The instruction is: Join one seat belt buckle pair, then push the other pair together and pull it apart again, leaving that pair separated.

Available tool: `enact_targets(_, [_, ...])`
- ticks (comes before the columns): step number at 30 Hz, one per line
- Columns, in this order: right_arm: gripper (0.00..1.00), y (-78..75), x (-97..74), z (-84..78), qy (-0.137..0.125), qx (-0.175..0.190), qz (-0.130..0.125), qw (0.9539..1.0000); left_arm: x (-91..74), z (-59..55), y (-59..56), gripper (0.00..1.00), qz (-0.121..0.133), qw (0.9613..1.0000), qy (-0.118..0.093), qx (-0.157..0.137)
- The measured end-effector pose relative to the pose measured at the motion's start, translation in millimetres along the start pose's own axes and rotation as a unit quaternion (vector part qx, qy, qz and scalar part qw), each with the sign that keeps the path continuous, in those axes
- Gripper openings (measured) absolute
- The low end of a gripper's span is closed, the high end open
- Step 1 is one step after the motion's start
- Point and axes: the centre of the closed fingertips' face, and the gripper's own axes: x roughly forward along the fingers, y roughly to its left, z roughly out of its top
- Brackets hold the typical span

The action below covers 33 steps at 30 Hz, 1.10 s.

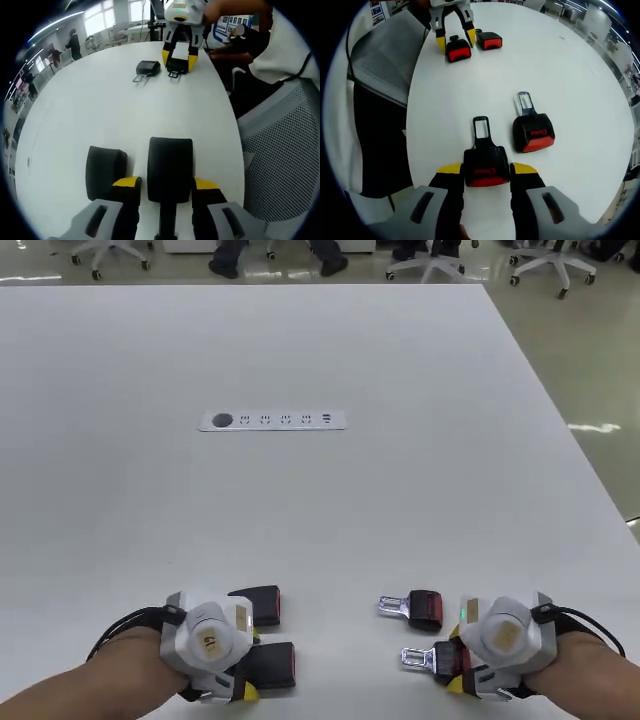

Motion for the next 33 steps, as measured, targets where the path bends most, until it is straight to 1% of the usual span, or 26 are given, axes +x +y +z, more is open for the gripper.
enact_targets(2, [0.35,-0.1,1.3,0.5,0.0,-0.011,0.005,0.9999,-0.3,0.8,-2.0,0.38,-0.006,0.9999,0.001,0.01])
enact_targets(3, [0.35,-0.3,1.7,1.0,-0.001,-0.013,0.005,0.9999,0.0,0.8,-4.1,0.36,-0.01,0.9997,0.003,0.022])
enact_targets(4, [0.35,-0.3,1.9,1.4,-0.002,-0.019,0.007,0.9998,0.3,1.1,-5.9,0.34,-0.014,0.9996,0.004,0.026])
enact_targets(5, [0.35,-0.3,2.0,1.6,-0.003,-0.022,0.008,0.9997,0.4,1.8,-4.9,0.34,-0.009,0.9996,0.008,0.027])
enact_targets(6, [0.35,-0.2,1.8,2.2,-0.005,-0.026,0.01,0.9996,0.4,1.6,-5.9,0.34,-0.01,0.9993,0.013,0.034])
enact_targets(7, [0.35,-0.3,1.5,2.4,-0.009,-0.031,0.011,0.9994,0.6,1.6,-6.1,0.33,-0.013,0.9992,0.012,0.036])
enact_targets(10, [0.34,-1.2,0.7,2.9,-0.019,-0.029,0.014,0.9993,0.6,0.1,-4.5,0.33,-0.018,0.9992,0.009,0.035])
enact_targets(13, [0.34,-1.1,1.9,4.6,-0.019,-0.033,0.015,0.9992,0.8,0.9,-6.0,0.33,-0.02,0.9987,0.019,0.042])
enact_targets(15, [0.34,-1.3,2.9,4.7,-0.017,-0.035,0.016,0.9991,1.0,-0.6,-5.5,0.33,-0.019,0.9987,0.021,0.042])
enact_targets(18, [0.34,-0.9,2.9,4.8,-0.016,-0.038,0.016,0.999,0.8,-2.1,-5.3,0.33,-0.017,0.9991,0.016,0.035])
enact_targets(20, [0.34,-0.8,3.1,7.5,-0.025,-0.028,0.011,0.9992,1.2,-2.9,-4.9,0.33,-0.018,0.9991,0.018,0.034])
enact_targets(23, [0.34,-0.2,3.5,9.8,-0.029,-0.028,0.011,0.9991,1.8,-3.5,-4.5,0.33,-0.019,0.9989,0.024,0.037])
enact_targets(28, [0.34,1.8,10.2,22.5,-0.053,-0.03,0.011,0.9981,1.9,-4.4,-4.8,0.33,-0.016,0.999,0.025,0.032])
enact_targets(29, [0.34,2.4,11.3,24.8,-0.055,-0.031,0.01,0.998,1.8,-3.8,-5.1,0.33,-0.014,0.9992,0.025,0.029])
enact_targets(31, [0.34,9.1,12.7,31.4,-0.058,-0.035,0.012,0.9977,1.8,-3.2,-5.6,0.33,-0.013,0.9992,0.025,0.028])
enact_targets(33, [0.34,10.8,15.6,37.8,-0.061,-0.04,0.013,0.9973,1.9,-3.4,-5.3,0.33,-0.012,0.9993,0.024,0.026])
